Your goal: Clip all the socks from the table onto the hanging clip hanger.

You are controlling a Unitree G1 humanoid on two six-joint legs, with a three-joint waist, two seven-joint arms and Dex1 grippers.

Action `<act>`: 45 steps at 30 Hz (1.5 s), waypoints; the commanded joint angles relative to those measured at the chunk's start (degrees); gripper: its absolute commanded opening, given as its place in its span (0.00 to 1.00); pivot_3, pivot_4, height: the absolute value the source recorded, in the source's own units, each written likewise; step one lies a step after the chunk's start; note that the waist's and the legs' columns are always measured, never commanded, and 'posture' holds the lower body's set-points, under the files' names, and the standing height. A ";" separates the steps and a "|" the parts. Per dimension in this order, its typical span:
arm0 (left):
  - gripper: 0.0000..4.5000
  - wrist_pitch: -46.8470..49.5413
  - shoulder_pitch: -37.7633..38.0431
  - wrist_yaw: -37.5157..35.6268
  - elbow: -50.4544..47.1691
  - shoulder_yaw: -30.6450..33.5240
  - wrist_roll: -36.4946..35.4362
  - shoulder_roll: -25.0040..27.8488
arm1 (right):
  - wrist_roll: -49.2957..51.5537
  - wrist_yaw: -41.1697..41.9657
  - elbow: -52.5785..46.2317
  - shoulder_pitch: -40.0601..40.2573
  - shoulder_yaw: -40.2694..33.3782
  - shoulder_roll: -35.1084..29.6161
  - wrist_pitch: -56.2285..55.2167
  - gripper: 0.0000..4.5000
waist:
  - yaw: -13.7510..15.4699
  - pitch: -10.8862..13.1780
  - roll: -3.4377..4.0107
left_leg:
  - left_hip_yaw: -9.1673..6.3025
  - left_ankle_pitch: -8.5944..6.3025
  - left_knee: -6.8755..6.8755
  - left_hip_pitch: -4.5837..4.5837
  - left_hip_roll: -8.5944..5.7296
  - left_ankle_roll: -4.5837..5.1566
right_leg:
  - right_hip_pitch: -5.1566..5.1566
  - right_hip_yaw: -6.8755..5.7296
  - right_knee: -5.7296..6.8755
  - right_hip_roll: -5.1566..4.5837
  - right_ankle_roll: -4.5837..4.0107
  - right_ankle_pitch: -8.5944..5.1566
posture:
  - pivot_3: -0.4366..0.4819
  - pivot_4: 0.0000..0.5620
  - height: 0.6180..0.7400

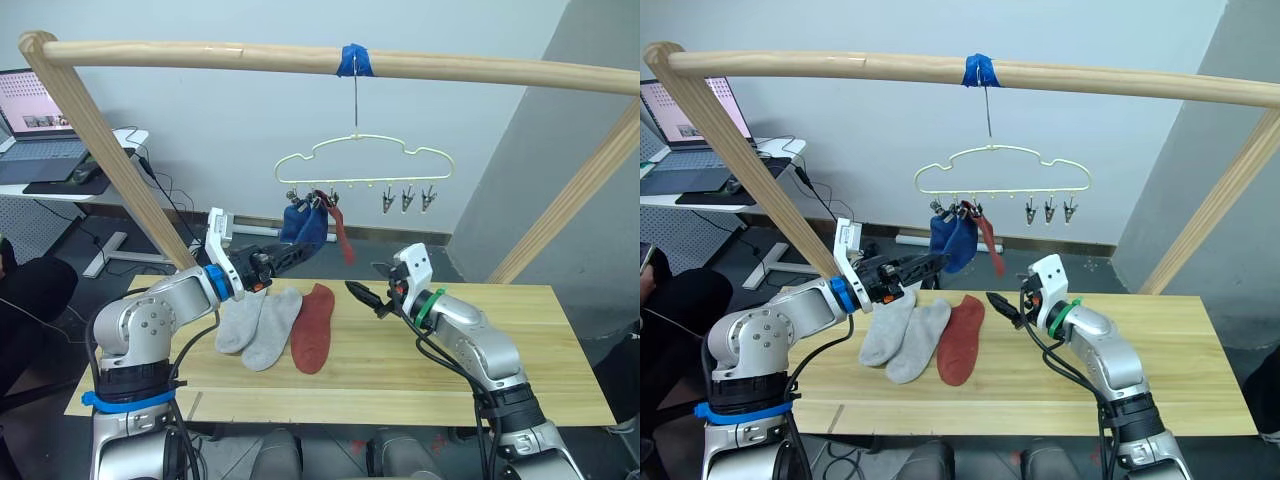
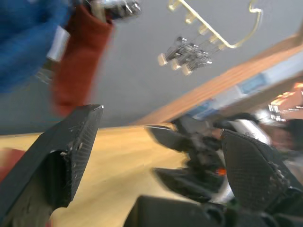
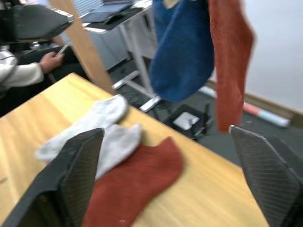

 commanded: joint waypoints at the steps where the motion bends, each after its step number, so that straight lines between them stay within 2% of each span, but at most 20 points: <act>1: 1.00 -13.51 2.93 3.36 -6.47 -4.64 12.40 1.68 | -1.67 -2.20 -5.53 -0.77 -1.09 -0.03 -3.40 1.00 | 0.04 0.00 0.00 | 0.00 0.00 0.00 0.00 0.00 0.00 | 0.00 0.00 0.00 0.00 0.00 0.00 | 0.53 0.19 1.00; 4: 1.00 -19.39 4.17 1.10 -6.39 -6.84 16.01 2.30 | -3.28 -4.41 -7.43 -1.84 -0.87 0.35 -4.47 1.00 | 0.45 0.00 0.00 | 0.05 0.00 0.00 0.02 0.00 0.00 | 0.00 0.04 -0.01 0.00 -0.01 0.00 | 0.53 0.19 1.00; 7: 1.00 -26.73 5.12 -8.77 -4.98 -8.55 16.38 4.43 | -5.40 -8.35 -7.67 -3.74 -1.00 1.83 -5.19 1.00 | 0.71 0.00 0.00 | 0.08 0.00 0.01 0.01 0.00 -0.01 | -0.02 0.04 -0.01 0.00 -0.01 0.00 | 0.53 0.18 1.00; 10: 1.00 -29.67 5.21 -14.95 -3.97 -8.00 13.60 4.35 | -7.32 -12.28 -6.11 -5.35 -1.58 3.60 -5.88 1.00 | 0.71 0.00 0.00 | 0.17 0.00 0.01 0.02 0.00 -0.01 | -0.04 0.10 -0.02 -0.01 -0.01 0.00 | 0.53 0.18 1.00; 16: 1.00 -39.17 7.02 -21.56 -2.89 -9.12 15.87 3.87 | -10.12 -18.81 -0.90 -9.00 -3.77 6.40 -7.46 1.00 | 0.68 0.00 0.00 | 0.25 0.00 -0.01 0.00 0.01 0.00 | -0.07 0.15 -0.04 -0.01 -0.06 0.03 | 0.53 0.17 1.00; 31: 1.00 -40.31 7.83 -19.08 -3.49 -8.27 15.53 2.53 | -11.21 -20.77 8.78 -15.56 -5.29 7.99 -11.54 1.00 | 0.68 0.00 0.00 | 0.27 0.00 -0.02 -0.01 0.02 0.01 | -0.09 0.17 -0.03 -0.01 -0.27 0.15 | 0.56 0.17 1.00; 45: 1.00 -40.07 8.16 -18.00 -4.58 -8.38 15.27 2.42 | -9.17 -20.20 12.32 -18.37 -6.30 10.65 -12.89 1.00 | 0.71 0.00 0.01 | 0.26 0.00 -0.02 -0.01 0.03 0.01 | -0.10 0.17 -0.01 -0.01 -0.28 0.15 | 0.57 0.19 1.00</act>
